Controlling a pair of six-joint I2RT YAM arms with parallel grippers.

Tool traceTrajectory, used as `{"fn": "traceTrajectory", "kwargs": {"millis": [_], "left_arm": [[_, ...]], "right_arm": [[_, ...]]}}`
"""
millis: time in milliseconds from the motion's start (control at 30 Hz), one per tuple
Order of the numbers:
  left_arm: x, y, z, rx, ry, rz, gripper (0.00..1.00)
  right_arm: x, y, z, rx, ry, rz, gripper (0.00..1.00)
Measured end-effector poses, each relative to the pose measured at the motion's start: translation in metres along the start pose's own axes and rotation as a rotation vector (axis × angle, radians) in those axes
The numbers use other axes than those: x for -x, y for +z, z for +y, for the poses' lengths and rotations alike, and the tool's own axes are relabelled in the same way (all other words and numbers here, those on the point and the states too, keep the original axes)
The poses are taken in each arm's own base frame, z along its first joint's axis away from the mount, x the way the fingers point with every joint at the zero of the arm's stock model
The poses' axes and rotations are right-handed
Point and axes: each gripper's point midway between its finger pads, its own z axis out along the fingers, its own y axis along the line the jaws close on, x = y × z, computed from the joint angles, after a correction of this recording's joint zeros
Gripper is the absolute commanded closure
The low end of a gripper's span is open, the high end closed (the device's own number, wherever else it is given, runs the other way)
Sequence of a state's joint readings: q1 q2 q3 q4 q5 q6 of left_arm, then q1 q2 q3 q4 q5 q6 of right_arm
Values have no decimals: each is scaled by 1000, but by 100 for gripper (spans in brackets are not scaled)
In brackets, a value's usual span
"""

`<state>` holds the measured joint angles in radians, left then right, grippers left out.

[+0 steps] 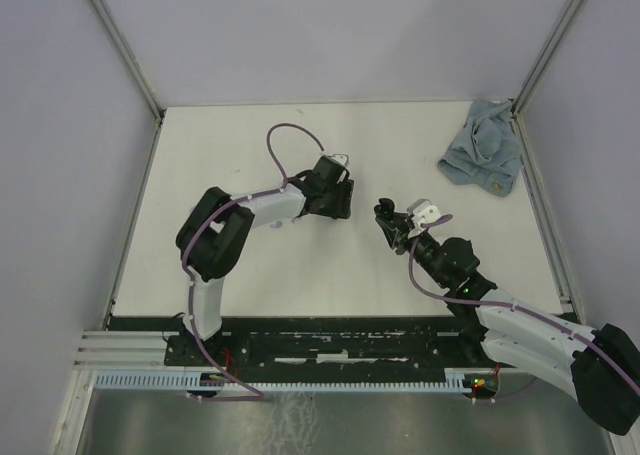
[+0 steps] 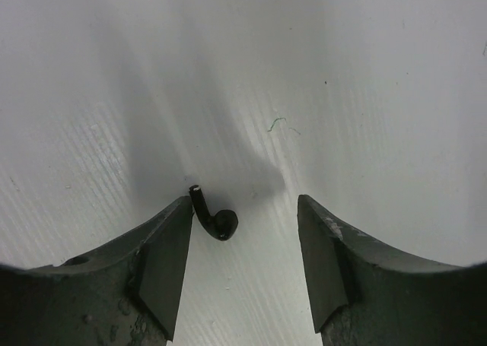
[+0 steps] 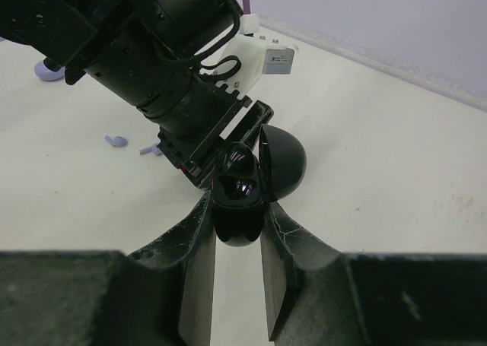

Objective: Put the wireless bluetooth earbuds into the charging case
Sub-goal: Move the earbud to the center of the board.

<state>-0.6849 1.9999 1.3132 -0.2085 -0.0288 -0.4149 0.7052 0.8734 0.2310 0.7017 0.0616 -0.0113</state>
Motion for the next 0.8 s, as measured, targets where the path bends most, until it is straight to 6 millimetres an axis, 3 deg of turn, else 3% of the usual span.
{"fn": "traceTrajectory", "kwargs": {"millis": [300, 800], "left_arm": [[-5, 0, -12, -68, 94, 38, 39], [-36, -10, -48, -241, 328, 115, 42]], "right_arm": [[0, 0, -1, -5, -3, 0, 97], [-3, -3, -5, -28, -5, 0, 97]]}}
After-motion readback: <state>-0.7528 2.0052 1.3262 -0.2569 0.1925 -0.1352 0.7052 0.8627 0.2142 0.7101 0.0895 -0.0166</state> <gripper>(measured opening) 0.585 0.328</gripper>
